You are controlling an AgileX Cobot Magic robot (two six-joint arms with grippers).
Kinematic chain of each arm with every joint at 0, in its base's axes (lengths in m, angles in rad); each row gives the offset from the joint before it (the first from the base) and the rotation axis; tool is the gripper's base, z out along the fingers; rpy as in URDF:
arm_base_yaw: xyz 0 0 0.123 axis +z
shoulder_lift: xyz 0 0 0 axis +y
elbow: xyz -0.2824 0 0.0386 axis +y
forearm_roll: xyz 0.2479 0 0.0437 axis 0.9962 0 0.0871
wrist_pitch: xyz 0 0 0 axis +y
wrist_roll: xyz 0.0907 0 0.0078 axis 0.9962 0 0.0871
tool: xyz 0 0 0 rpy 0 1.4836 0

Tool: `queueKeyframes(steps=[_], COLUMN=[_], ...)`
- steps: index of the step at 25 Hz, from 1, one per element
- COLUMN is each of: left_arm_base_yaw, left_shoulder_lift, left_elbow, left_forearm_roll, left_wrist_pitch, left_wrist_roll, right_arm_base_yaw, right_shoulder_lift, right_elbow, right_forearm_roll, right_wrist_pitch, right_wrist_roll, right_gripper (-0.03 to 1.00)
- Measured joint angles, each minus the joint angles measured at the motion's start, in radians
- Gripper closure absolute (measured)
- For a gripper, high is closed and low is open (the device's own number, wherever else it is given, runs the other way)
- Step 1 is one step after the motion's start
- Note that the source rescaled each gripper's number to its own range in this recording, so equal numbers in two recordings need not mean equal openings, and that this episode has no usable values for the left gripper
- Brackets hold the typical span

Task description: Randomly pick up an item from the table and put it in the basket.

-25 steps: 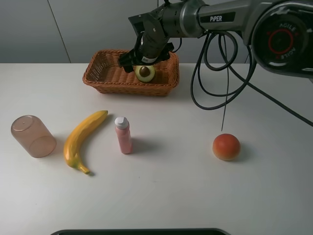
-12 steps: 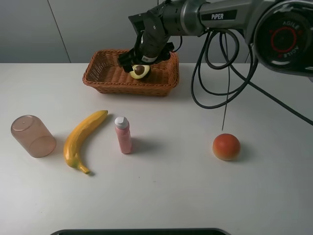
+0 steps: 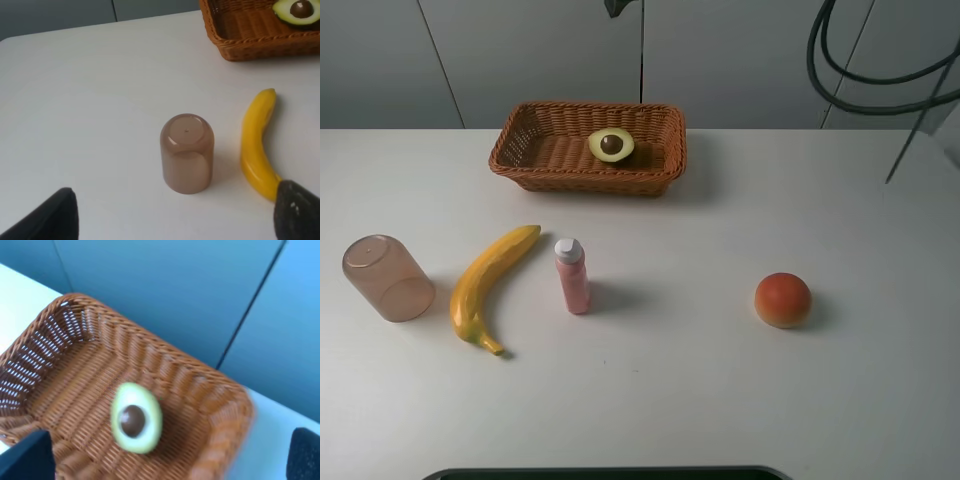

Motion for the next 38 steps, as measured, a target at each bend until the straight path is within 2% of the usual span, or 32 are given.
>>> queueKeyframes(steps=[7,10,17,23,27,38], left_arm_base_yaw=[0.0,0.0,0.0,0.0,0.0,0.0], left_shoulder_lift=[0.0,0.0,0.0,0.0,0.0,0.0], left_elbow=[0.0,0.0,0.0,0.0,0.0,0.0], left_forearm_roll=[0.0,0.0,0.0,0.0,0.0,0.0], left_wrist_pitch=[0.0,0.0,0.0,0.0,0.0,0.0], left_wrist_roll=[0.0,0.0,0.0,0.0,0.0,0.0], right_arm_base_yaw=[-0.165,-0.236,-0.388,-0.506,-0.537,-0.539], right_shoulder_lift=[-0.21,-0.284,-0.461,-0.639,-0.788,-1.294], right_elbow=[-0.002,-0.002,0.037,0.192,0.328,0.783], right_forearm_roll=[0.029,0.029,0.032,0.032,0.034,0.029], right_wrist_pitch=[0.284,0.349,0.361,0.366,0.367,0.371], right_wrist_roll=[-0.097,-0.121,-0.178,-0.21,-0.212,-0.182], right_gripper=[-0.03,-0.03,-0.03,-0.03,-0.03,-0.03])
